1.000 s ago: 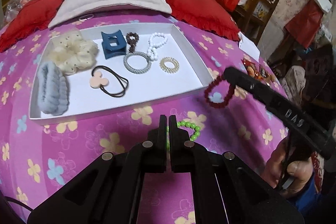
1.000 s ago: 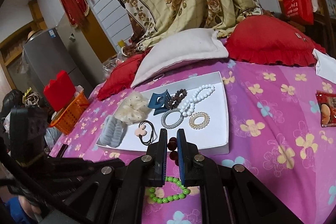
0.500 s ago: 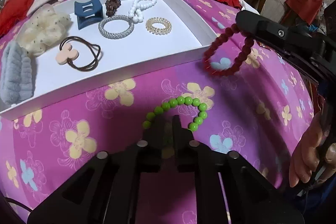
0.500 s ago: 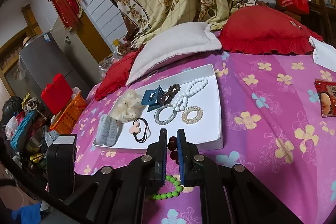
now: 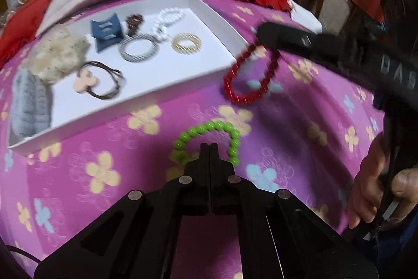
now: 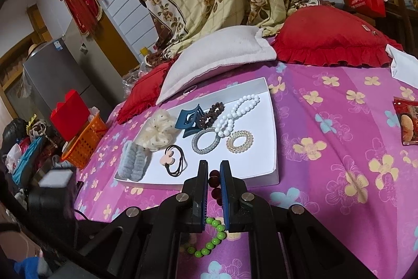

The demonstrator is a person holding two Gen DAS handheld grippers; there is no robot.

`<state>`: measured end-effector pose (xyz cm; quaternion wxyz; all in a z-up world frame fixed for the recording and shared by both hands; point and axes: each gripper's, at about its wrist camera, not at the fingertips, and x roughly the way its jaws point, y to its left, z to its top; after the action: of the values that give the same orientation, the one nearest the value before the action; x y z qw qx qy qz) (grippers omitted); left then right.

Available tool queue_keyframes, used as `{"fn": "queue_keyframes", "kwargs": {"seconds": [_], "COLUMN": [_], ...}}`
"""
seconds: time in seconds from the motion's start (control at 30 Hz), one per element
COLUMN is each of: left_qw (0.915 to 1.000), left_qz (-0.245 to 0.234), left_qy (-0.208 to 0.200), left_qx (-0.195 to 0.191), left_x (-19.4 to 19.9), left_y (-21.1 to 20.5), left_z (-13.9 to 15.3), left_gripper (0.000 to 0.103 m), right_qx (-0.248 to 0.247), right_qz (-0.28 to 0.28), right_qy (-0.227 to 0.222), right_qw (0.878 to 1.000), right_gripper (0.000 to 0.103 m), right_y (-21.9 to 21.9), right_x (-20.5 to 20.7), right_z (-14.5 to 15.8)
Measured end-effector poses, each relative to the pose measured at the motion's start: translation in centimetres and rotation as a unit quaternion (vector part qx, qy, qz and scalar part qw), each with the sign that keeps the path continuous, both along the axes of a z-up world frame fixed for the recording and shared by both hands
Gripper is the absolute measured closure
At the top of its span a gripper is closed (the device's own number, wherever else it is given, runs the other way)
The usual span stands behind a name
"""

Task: Organize jewelry
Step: 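Pull the green bracelet away with the left tool while the right tool lifts the red bracelet apart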

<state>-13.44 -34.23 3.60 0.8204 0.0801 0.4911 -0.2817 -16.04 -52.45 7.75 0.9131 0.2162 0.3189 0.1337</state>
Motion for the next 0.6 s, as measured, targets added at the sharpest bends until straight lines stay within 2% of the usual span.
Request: {"fn": "queue_keyframes", "kwargs": {"seconds": [0.2,0.27,0.33,0.37,0.43,0.6], "left_qw": [0.9997,0.9996,0.9998,0.9998,0.9999,0.9986], "left_qz": [0.026,0.025,0.02,0.018,0.007,-0.032], "left_qy": [0.002,0.012,0.009,0.0,-0.014,-0.014], "left_qx": [-0.001,-0.003,0.0,0.0,0.004,0.039], "left_x": [1.2,1.4,1.1,1.0,0.6,0.9], "left_y": [1.4,1.5,1.4,1.2,0.7,-1.4], "left_z": [0.3,-0.2,-0.5,-0.5,-0.4,-1.8], "left_gripper": [0.103,0.096,0.059,0.054,0.053,0.054], "right_qx": [0.002,0.002,0.002,0.001,0.001,0.002], "right_qz": [0.002,0.001,0.002,0.002,0.002,0.002], "right_qy": [0.001,0.0,0.0,0.0,0.001,0.003], "right_qw": [1.0,1.0,1.0,1.0,1.0,1.0], "right_gripper": [0.095,0.095,0.095,0.095,0.095,0.095], "right_y": [0.0,0.0,0.1,0.0,0.1,0.1], "right_x": [0.0,0.0,0.0,0.0,0.0,-0.2], "right_z": [0.1,0.1,0.1,0.1,0.0,-0.1]}}
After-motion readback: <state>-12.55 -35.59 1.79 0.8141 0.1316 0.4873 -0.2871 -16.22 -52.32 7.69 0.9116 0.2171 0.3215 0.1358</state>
